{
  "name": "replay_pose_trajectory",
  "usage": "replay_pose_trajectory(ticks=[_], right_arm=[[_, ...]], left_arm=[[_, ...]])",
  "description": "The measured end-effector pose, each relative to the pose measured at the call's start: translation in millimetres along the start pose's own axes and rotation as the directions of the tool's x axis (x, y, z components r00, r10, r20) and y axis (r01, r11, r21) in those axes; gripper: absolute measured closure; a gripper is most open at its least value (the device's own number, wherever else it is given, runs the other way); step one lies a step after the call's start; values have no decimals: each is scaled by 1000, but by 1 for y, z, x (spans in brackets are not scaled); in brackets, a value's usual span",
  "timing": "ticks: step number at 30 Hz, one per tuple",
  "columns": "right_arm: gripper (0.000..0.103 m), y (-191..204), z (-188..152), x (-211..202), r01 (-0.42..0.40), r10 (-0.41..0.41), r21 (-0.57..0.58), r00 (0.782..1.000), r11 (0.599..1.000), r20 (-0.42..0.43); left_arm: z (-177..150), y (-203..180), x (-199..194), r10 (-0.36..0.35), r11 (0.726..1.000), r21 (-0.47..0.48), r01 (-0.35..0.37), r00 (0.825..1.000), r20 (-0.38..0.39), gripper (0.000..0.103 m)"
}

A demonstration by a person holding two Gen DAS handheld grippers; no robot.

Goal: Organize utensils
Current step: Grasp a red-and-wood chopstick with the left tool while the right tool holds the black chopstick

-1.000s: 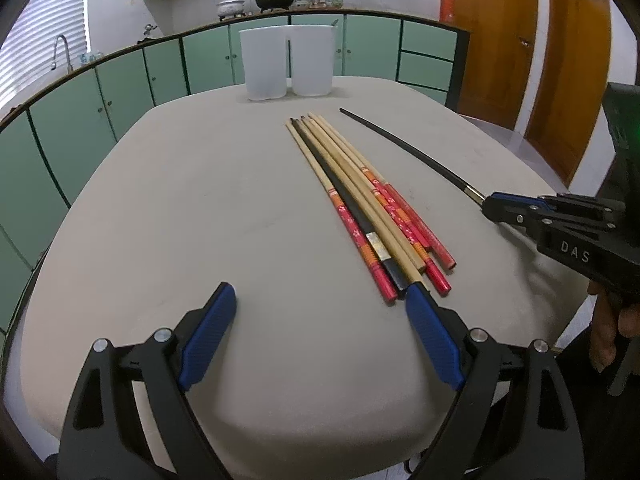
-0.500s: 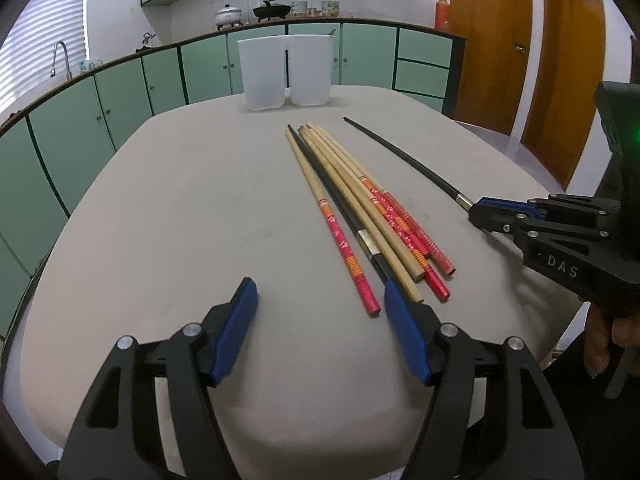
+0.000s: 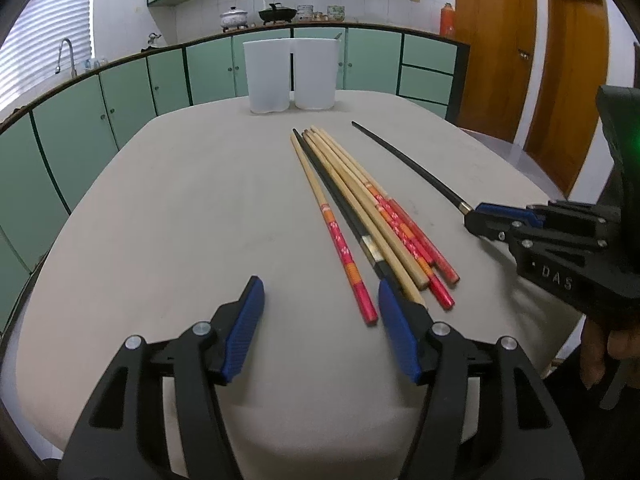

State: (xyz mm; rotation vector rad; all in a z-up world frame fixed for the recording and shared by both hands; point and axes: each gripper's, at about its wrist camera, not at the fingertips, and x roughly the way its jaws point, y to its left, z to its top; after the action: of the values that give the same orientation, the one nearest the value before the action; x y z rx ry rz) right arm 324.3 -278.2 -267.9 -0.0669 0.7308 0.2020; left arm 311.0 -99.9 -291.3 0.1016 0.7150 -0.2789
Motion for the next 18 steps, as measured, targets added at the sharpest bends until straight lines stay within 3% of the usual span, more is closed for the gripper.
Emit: replay_pose_trajectory(ticks=[1,2,4,9,18], right_arm=[[90,0,0,0,3,-3,3,1000,1000,1],[92,1,0,0,4,-4,3,1000,1000,2],[94,1,0,-2,6,-6,5,1000,1000,4],[94,4,-4,-6,4,-4,7,1000,1000,7],[93,9,-7,-7,17,-17,22,1000,1000,12]], left_arm=[[0,1,1,1,1000,-6,-1,1000,6,53],[1,3,0,-5,1000,-21,5,1000,17,75],[1,7,-1,-10,999,-44,11,1000,18,97],[-6,28,-9,52,990,-135,-48,998,22,98],[-11,28,-13,62,993,-105,-59,998,23,96]])
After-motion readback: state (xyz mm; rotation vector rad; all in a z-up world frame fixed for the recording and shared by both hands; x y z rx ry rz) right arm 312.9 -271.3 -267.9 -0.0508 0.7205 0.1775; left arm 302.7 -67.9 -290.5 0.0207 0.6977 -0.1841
